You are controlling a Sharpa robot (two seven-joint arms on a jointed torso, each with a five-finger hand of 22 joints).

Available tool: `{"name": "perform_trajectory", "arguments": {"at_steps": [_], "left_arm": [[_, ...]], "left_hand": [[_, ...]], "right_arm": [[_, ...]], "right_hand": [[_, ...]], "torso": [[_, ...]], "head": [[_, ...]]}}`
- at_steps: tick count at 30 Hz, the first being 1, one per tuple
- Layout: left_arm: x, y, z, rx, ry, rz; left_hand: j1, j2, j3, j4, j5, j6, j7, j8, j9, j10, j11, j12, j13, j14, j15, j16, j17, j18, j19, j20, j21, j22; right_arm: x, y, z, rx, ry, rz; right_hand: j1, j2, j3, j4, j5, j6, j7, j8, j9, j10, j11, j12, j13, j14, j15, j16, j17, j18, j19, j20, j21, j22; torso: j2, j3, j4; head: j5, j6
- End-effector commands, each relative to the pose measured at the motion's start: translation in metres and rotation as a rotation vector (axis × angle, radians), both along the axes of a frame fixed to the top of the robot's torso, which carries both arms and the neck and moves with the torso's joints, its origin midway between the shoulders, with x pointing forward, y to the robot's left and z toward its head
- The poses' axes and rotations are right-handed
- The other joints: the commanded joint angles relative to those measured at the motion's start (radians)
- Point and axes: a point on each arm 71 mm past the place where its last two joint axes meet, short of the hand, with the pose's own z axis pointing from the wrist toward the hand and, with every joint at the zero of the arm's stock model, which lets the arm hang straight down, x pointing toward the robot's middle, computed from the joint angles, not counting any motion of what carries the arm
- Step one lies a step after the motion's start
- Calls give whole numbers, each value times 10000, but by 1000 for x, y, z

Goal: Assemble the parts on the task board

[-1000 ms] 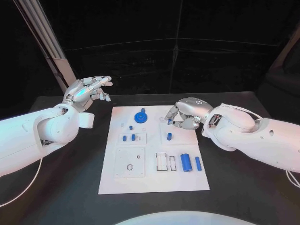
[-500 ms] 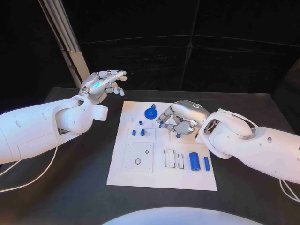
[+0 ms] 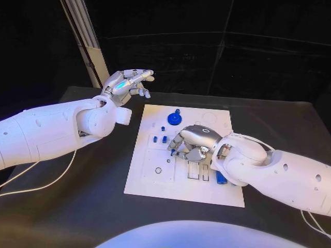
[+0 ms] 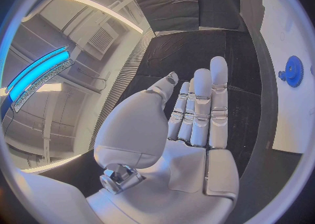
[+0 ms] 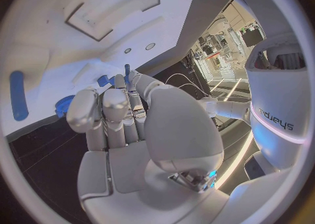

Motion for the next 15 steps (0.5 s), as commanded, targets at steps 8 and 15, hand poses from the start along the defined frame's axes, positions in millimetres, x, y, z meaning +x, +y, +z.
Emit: {"name": "perform_trajectory", "arguments": {"at_steps": [8, 15], "left_arm": [[1, -1, 4, -38, -345, 137], [1, -1, 4, -37, -326, 117]], "left_hand": [[2, -121, -56, 9, 42, -36, 26, 34, -10, -95, 12, 37, -15, -28, -16, 62, -10, 124, -13, -15, 70, 11], [-12, -131, -72, 18, 57, -49, 32, 33, -11, -103, 18, 42, -20, -29, -9, 66, -13, 122, -20, -10, 78, 15]], "right_arm": [[-5, 9, -11, -764, -188, 242], [-5, 12, -14, -777, -210, 249]], "right_hand": [[-33, -31, 62, 20, 57, 9, 41, 44, -5, -31, 25, -28, -1, 79, 93, 24, -15, -177, 32, 52, 55, 8], [-34, -38, 69, 16, 69, 13, 40, 48, -3, -26, 24, -24, 0, 79, 92, 30, -11, -176, 30, 53, 55, 7]], "torso": [[8, 18, -20], [22, 34, -38]], "head": [[140, -122], [210, -154]]}}
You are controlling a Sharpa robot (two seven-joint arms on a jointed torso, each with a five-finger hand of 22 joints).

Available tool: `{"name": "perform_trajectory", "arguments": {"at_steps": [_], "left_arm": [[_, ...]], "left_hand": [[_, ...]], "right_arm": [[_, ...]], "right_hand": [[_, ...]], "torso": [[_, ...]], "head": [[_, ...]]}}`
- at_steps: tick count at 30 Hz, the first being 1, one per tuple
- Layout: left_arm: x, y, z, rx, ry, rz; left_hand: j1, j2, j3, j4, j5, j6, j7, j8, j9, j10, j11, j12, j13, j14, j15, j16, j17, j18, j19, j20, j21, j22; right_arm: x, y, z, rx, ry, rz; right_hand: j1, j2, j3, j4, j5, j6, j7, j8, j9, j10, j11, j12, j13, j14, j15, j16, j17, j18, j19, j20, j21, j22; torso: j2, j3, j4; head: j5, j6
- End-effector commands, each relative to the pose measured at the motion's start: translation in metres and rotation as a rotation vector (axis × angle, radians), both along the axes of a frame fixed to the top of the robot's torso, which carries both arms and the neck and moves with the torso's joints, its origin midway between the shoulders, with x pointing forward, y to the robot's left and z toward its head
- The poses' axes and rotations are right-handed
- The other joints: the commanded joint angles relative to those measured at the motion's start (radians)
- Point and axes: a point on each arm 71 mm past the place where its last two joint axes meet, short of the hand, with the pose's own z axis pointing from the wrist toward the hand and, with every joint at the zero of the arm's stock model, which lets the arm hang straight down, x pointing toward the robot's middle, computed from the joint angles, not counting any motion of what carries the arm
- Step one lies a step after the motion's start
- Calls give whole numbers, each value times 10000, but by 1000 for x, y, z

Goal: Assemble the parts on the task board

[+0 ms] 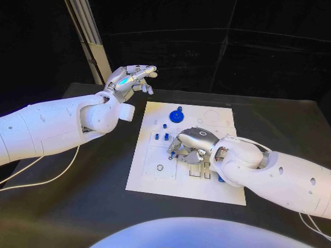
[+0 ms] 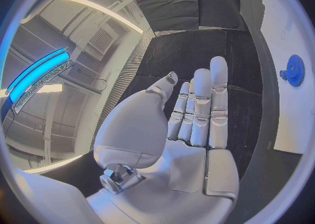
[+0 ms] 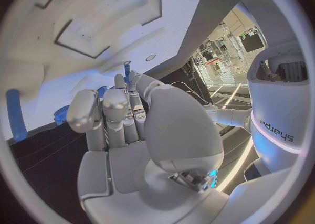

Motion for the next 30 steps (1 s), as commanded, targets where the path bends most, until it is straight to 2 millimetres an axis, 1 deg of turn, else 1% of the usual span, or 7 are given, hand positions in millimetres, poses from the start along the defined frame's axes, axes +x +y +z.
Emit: {"name": "perform_trajectory", "arguments": {"at_steps": [1, 5, 8, 12, 22, 24, 30], "left_arm": [[0, -1, 3, -53, -236, 24], [1, -1, 3, -50, -224, 15], [1, -1, 3, -48, -208, -1], [1, -1, 2, -42, -184, -19], [2, -1, 1, 18, -67, -25], [2, -1, 1, 26, -54, -23], [2, 0, 1, 35, -35, -29]], "left_hand": [[17, -102, -43, -11, 57, -49, 32, 34, -12, -71, -14, 43, -9, -29, -10, 67, -14, 122, -20, -10, 36, 16], [7, -109, -55, -4, 63, -57, 36, 34, -13, -77, -11, 46, -12, -31, -6, 69, -16, 122, -24, -7, 40, 19], [7, -109, -55, -4, 63, -57, 36, 34, -13, -77, -11, 46, -12, -31, -6, 69, -16, 122, -24, -7, 40, 19], [7, -109, -55, -4, 63, -57, 36, 34, -13, -77, -11, 46, -12, -31, -6, 69, -16, 122, -24, -7, 40, 19], [-3, -121, -74, 4, 71, -84, 48, 27, -16, -99, -1, 48, -21, -35, 1, 75, -20, 122, -33, -1, 50, 24], [-3, -121, -74, 4, 71, -84, 48, 27, -16, -99, -1, 48, -21, -35, 1, 75, -20, 122, -33, -1, 50, 24], [-3, -121, -74, 4, 71, -84, 48, 27, -16, -99, -1, 48, -21, -35, 1, 75, -20, 122, -33, -1, 50, 24]], "right_arm": [[0, 1, -1, -201, -171, 22], [1, 1, -2, -210, -211, -35], [1, 3, -2, -188, -219, -17], [0, 6, -3, -190, -177, 68], [-1, 9, -4, -180, 7, 226], [-1, 10, -4, -176, 17, 242], [-1, 10, -4, -191, 36, 244]], "right_hand": [[-34, -38, 70, 17, 69, 20, 47, 48, 5, -26, 24, -24, 0, 79, 92, 29, -10, -176, 30, 53, 55, 9], [-35, -42, 76, 14, 77, 22, 46, 50, 6, -22, 22, -21, 2, 79, 92, 34, -7, -176, 31, 54, 59, 14], [-35, -43, 77, 13, 78, 22, 46, 51, 6, -22, 22, -21, 2, 79, 92, 34, -7, -176, 30, 54, 57, 11], [-35, -44, 78, 13, 80, 23, 46, 51, 6, -21, 22, -20, 2, 79, 92, 34, -7, -175, 27, 54, 55, 7], [-41, -53, 86, 10, 89, 32, 46, 57, 9, -7, 20, -12, 6, 79, 91, 43, -2, -177, 34, 54, 66, 24], [-41, -53, 86, 10, 89, 32, 46, 57, 9, -7, 20, -12, 6, 79, 91, 43, -2, -177, 34, 54, 66, 24], [-41, -53, 86, 10, 89, 32, 46, 57, 9, -7, 20, -12, 6, 79, 91, 43, -2, -177, 34, 54, 66, 24]], "torso": [[11, 13, -17], [13, 12, -34], [19, 3, -39], [26, 7, -30], [20, 6, -48], [17, 8, -48], [26, 16, -73]], "head": [[39, -12], [61, -16], [70, -12], [78, -21], [107, -31], [136, -39], [144, -14]]}}
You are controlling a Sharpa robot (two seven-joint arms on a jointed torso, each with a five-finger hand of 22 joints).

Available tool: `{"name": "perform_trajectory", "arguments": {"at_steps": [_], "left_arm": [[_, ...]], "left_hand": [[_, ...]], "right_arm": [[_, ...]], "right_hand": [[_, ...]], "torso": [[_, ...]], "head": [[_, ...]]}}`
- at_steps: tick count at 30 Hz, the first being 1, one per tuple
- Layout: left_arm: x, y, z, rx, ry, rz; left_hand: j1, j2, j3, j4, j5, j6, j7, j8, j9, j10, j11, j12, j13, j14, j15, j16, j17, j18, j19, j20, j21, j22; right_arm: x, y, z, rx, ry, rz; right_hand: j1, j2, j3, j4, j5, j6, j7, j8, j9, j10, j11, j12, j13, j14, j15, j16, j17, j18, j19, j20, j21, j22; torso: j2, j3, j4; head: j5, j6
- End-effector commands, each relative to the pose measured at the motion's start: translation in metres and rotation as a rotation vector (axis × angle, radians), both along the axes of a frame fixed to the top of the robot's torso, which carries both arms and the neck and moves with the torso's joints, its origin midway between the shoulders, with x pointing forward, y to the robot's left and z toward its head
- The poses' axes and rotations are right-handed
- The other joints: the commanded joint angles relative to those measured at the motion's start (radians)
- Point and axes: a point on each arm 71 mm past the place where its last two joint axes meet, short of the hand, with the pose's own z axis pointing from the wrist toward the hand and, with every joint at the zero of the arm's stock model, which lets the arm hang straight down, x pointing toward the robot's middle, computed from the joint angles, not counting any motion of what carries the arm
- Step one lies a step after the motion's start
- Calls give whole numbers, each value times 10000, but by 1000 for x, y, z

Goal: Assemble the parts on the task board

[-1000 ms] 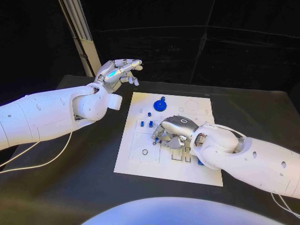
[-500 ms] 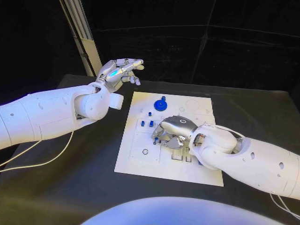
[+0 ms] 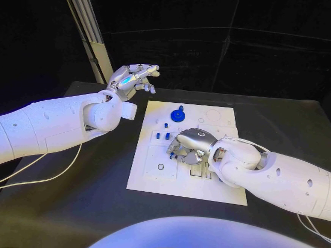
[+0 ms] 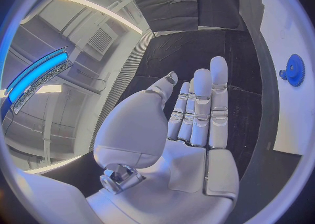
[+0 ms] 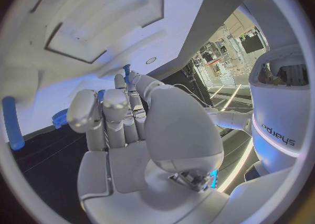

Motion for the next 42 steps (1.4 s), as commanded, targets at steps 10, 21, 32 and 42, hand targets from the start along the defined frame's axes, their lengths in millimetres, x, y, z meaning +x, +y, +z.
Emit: {"name": "perform_trajectory", "arguments": {"at_steps": [10, 21, 32, 42], "left_arm": [[1, -1, 2, -3, -32, -87], [2, 0, 1, 29, 19, -85], [3, -1, 0, 33, 83, -149], [3, -2, 0, 30, 142, -223]], "left_hand": [[8, -110, -74, 4, 36, -48, 12, 27, -9, -99, -1, 48, -12, -35, 1, 35, -11, 121, -33, -2, 52, 16], [19, -111, -81, 2, 38, -69, 19, 25, -10, -124, 5, 52, -21, -40, 7, 41, -16, 121, -42, 4, 62, 21], [29, -120, -89, -6, 23, -84, 24, 23, -10, -140, 10, 53, -26, -45, 11, 43, -19, 121, -49, 7, 67, 24], [32, -123, -95, -6, 7, -94, 30, 23, -10, -151, 15, 56, -30, -48, 14, 44, -21, 121, -54, 10, 71, 26]], "right_arm": [[0, 1, -4, -578, 84, 137], [-2, 4, -4, -689, 131, 288], [0, 2, -3, -493, -50, 77], [1, -1, 2, 50, -350, -129]], "right_hand": [[-97, -200, 46, -53, 41, 46, 47, 70, 15, 19, 14, -2, 13, 65, 88, 50, -27, -170, 6, 57, 61, -12], [-150, -282, 22, -58, 37, 43, 45, 68, 16, 20, 16, -5, 12, 61, 89, 71, -18, -170, -2, 57, 67, -6], [-496, -640, -48, 82, -61, -1063, 174, -11, -144, -824, 200, -50, -30, -57, 254, -104, -346, -113, -220, 184, -92, -287], [-595, -798, -298, 140, -237, -1694, 253, 32, -107, -1635, 326, 9, -21, -163, 330, -323, -686, -55, -418, 268, -282, -585]], "torso": [[10, 6, -8], [-7, -1, 10], [-26, -8, 38], [-34, -11, 47]], "head": [[1, 10], [-22, -16], [-55, -24], [-113, 5]]}}
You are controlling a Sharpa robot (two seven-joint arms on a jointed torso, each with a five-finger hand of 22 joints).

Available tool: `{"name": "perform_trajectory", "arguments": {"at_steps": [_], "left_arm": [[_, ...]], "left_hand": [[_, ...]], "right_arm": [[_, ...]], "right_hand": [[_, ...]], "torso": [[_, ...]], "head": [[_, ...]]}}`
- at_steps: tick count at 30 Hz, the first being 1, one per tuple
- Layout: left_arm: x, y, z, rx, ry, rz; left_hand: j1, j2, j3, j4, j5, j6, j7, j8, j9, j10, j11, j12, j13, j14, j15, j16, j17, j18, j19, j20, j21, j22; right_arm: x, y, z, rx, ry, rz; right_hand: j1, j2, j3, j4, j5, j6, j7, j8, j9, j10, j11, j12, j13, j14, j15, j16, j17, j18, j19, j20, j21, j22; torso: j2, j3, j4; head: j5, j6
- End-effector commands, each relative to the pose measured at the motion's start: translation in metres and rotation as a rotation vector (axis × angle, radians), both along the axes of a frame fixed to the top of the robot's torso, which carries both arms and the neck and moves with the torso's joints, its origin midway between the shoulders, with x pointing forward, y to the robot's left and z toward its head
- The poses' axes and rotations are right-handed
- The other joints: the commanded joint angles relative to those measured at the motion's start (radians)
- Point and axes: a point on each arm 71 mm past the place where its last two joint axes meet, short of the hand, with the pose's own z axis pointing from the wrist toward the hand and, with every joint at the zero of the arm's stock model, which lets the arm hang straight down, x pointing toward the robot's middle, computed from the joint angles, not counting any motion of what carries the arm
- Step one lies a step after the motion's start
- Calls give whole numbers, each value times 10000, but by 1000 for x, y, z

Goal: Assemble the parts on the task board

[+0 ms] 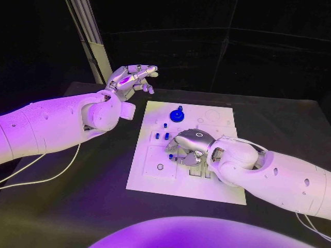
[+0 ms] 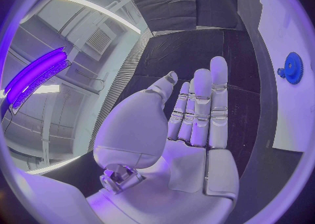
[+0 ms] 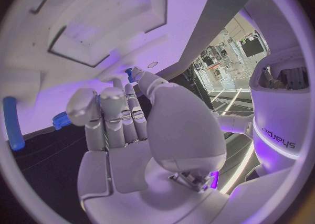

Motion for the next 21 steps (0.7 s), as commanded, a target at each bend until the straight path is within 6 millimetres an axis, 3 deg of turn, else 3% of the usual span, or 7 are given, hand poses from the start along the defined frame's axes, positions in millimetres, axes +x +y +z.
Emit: {"name": "perform_trajectory", "arguments": {"at_steps": [1, 6, 10, 13, 17, 21], "left_arm": [[0, -2, 1, -62, -22, -189], [0, -2, 1, -77, 0, -239], [0, 0, 1, -67, 13, -220], [0, 1, 1, -61, 14, -202], [0, 2, 1, -57, 21, -188], [-1, 4, 1, -53, 32, -178]], "left_hand": [[-11, -80, -40, -7, 7, -58, -7, 23, -14, -80, 15, 56, -13, -48, 14, 45, -14, 121, -54, 10, 33, 12], [-18, -86, -55, -2, -13, -74, 4, 21, -14, -96, 24, 60, -18, -53, 20, 47, -18, 121, -61, 15, 38, 14], [-18, -86, -55, -2, -13, -74, 4, 21, -14, -96, 24, 60, -18, -53, 20, 47, -18, 121, -61, 15, 38, 14], [-21, -86, -64, 3, -23, -87, 11, 19, -15, -108, 29, 63, -21, -57, 24, 49, -20, 120, -67, 19, 42, 16], [-21, -86, -64, 3, -23, -87, 11, 19, -15, -108, 29, 63, -21, -57, 24, 49, -20, 120, -67, 19, 42, 16], [-18, -85, -65, 2, -26, -88, 11, 21, -14, -110, 30, 66, -22, -58, 26, 50, -21, 120, -69, 20, 44, 17]], "right_arm": [[0, -1, 5, 463, -291, -131], [-4, -12, 11, 823, -380, -219], [-9, -26, 16, 951, -371, -403], [-12, -38, 21, 998, -225, -650], [-7, -53, 31, 774, -246, -1155], [4, -69, 44, 586, -486, -1757]], "right_hand": [[-28, -76, -69, -6, -8, -38, 11, 8, 18, -102, 12, 55, 13, -18, 42, -15, 1, -58, -57, 22, -49, -3], [14, -15, -120, -2, 164, 188, 43, 87, 64, -24, 27, 228, 41, 53, 60, 180, 213, -93, 64, 47, 63, 187], [23, 11, -125, 10, 219, 275, 60, 102, 73, 41, 25, 308, 46, 73, 60, 246, 272, -103, 102, 50, 101, 245], [12, 13, -138, 26, 233, 319, 66, 105, 76, 85, 23, 355, 47, 76, 60, 260, 274, -106, 113, 51, 114, 261], [-142, -97, -337, 132, 144, 175, 71, 5, 33, -62, 41, 342, 11, -212, 78, -490, -716, 40, -311, 77, -321, -480], [-173, -144, -512, 178, 93, 135, 80, 4, 30, -197, 56, 327, 10, -266, 86, -698, -971, 71, -407, 95, -454, -663]], "torso": [[-2, -5, 11], [-8, -3, 21], [-13, 5, -33], [-15, 0, -32], [-13, 3, -48], [-27, 11, -61]], "head": [[-33, 11], [-124, 52], [-186, 99], [-265, 159], [-400, 266], [-525, 358]]}}
